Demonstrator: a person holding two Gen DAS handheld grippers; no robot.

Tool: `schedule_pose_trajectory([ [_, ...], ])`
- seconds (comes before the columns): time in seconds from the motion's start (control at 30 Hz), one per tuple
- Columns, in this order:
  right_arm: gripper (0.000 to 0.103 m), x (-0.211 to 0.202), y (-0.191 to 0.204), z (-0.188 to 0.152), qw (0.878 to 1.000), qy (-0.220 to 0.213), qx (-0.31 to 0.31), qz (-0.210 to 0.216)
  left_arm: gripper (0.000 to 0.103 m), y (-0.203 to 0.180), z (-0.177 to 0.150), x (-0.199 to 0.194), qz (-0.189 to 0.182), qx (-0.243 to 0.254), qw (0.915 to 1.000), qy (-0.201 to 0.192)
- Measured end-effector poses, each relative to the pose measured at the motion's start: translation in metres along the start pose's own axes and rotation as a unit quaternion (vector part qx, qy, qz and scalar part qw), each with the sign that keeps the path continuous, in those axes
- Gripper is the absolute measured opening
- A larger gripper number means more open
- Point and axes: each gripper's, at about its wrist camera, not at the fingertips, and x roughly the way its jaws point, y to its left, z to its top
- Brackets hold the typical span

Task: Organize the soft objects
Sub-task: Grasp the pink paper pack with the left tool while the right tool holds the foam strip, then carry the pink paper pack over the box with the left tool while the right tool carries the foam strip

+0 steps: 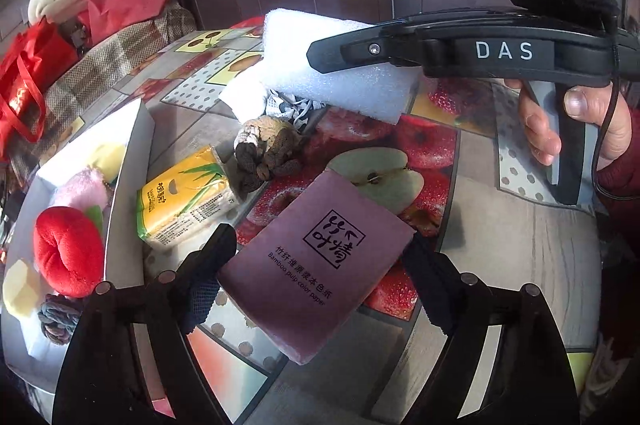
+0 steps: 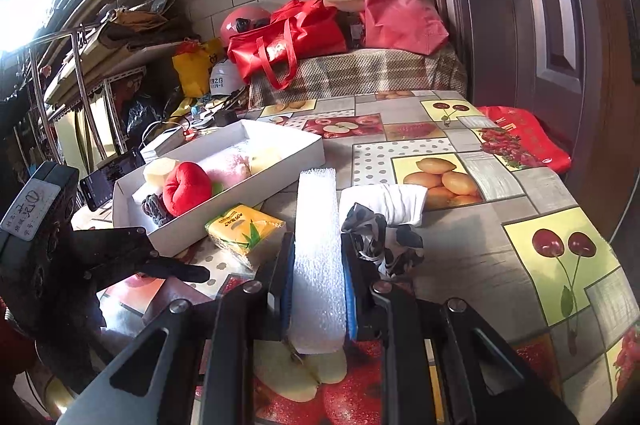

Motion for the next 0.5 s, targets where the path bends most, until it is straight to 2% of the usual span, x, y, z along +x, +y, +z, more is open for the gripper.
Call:
schedule_pose_trajectory([
  [0.27,0.019,-0.011,-0.007,0.002,0.999,-0.03,0.019,-0.003,0.084,0.017,-0.006,-0.035,0.043,-0.049,0.9945,-0.083],
  [0.5,0.019,-0.013,-0.005,0.003,0.999,-0.039,0.016,-0.007,0.084,0.041,-0.017,-0.059,0.082,-0.109,0.9802,-0.143],
])
